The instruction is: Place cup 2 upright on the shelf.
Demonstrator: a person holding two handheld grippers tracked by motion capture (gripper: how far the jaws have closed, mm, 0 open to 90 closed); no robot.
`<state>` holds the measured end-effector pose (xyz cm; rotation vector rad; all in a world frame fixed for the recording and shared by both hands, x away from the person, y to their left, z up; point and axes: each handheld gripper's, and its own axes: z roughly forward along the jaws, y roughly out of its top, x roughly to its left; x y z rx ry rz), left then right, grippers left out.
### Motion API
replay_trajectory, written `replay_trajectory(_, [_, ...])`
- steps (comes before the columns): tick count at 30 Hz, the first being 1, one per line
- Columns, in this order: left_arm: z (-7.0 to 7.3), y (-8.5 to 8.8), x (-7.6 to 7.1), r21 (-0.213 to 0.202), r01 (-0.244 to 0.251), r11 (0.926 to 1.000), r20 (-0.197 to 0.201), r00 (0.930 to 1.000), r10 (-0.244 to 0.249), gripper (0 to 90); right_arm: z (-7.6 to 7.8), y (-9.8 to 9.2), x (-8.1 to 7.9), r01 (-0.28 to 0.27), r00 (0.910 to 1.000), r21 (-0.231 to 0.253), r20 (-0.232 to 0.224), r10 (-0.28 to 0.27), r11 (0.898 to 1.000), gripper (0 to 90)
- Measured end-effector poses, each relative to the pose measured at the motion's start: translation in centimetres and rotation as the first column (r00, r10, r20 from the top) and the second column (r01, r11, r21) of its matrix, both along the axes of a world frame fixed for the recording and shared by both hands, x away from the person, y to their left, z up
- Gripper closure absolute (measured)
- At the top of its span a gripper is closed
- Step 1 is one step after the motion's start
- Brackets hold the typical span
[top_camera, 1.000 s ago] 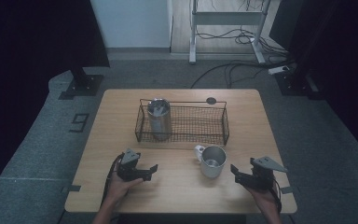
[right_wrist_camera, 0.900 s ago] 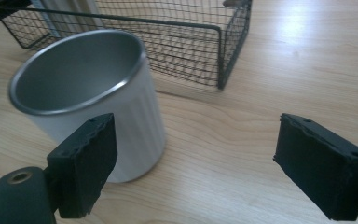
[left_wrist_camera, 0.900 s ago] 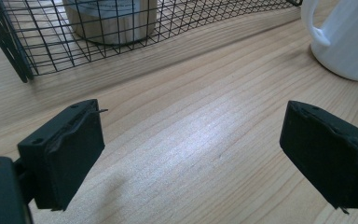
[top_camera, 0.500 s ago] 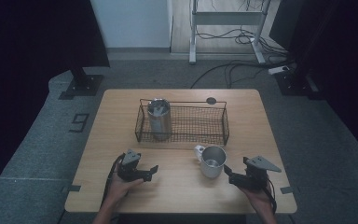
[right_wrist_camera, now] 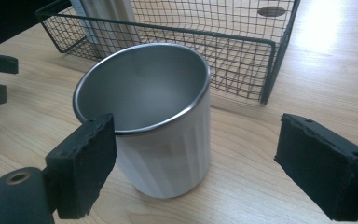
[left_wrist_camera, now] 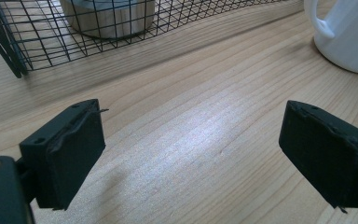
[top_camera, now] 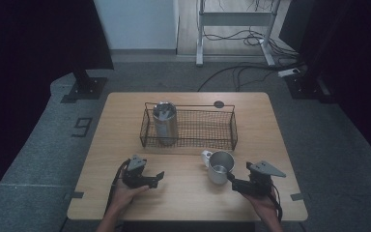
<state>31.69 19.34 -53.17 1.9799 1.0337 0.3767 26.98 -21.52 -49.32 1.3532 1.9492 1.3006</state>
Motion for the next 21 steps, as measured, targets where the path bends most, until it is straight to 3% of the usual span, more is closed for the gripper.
replay_trajectory(21, [0.1,-0.3,-0.1,0.002,0.009,1.0000,0.008,0.9999,-0.009,7.1,0.0,2.5,0.7,-0.069,0.9976,-0.033,0.003,0.069,0.997,2.2])
